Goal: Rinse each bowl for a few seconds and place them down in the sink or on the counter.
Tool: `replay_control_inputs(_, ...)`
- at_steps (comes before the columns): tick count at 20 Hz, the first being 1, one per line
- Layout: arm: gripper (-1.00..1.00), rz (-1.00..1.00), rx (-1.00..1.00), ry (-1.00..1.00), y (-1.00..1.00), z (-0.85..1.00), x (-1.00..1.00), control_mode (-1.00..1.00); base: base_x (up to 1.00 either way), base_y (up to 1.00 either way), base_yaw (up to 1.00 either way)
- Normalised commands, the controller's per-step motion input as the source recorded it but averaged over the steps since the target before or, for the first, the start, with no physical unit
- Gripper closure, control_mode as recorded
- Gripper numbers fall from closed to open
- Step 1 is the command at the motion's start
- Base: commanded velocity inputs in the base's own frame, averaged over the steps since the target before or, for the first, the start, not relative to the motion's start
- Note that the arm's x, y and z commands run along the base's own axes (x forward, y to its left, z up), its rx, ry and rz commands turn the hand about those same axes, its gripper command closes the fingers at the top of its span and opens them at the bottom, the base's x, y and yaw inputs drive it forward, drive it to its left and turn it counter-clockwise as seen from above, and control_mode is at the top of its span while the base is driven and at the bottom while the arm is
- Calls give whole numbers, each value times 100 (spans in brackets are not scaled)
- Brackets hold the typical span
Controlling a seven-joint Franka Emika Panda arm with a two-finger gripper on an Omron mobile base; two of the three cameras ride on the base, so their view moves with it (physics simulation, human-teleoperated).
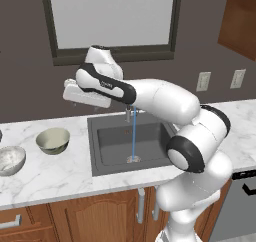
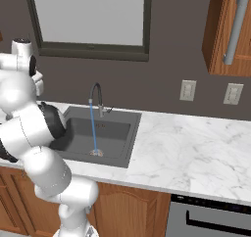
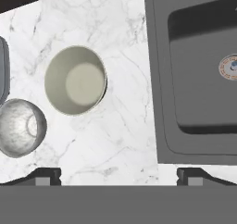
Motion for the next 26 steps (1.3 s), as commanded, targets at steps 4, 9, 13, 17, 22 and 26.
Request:
replay_control_inputs(4, -100, 1, -9, 11, 42, 0, -16, -100, 0, 0, 0)
replay_control_inputs(9, -100, 2, -5, 5, 38, -1, -20, -100, 0, 0, 0)
replay_control_inputs(13, -100, 2, -2, 1, 33, -3, -23, -100, 0, 0, 0)
replay_control_inputs(17, -100, 1, 0, 0, 27, -11, -25, -100, 0, 0, 0)
replay_control_inputs(22, -100, 0, -1, 0, 27, -19, -21, -100, 0, 0, 0)
replay_control_inputs(26, -100, 0, -2, -6, 25, -30, -13, -100, 0, 0, 0)
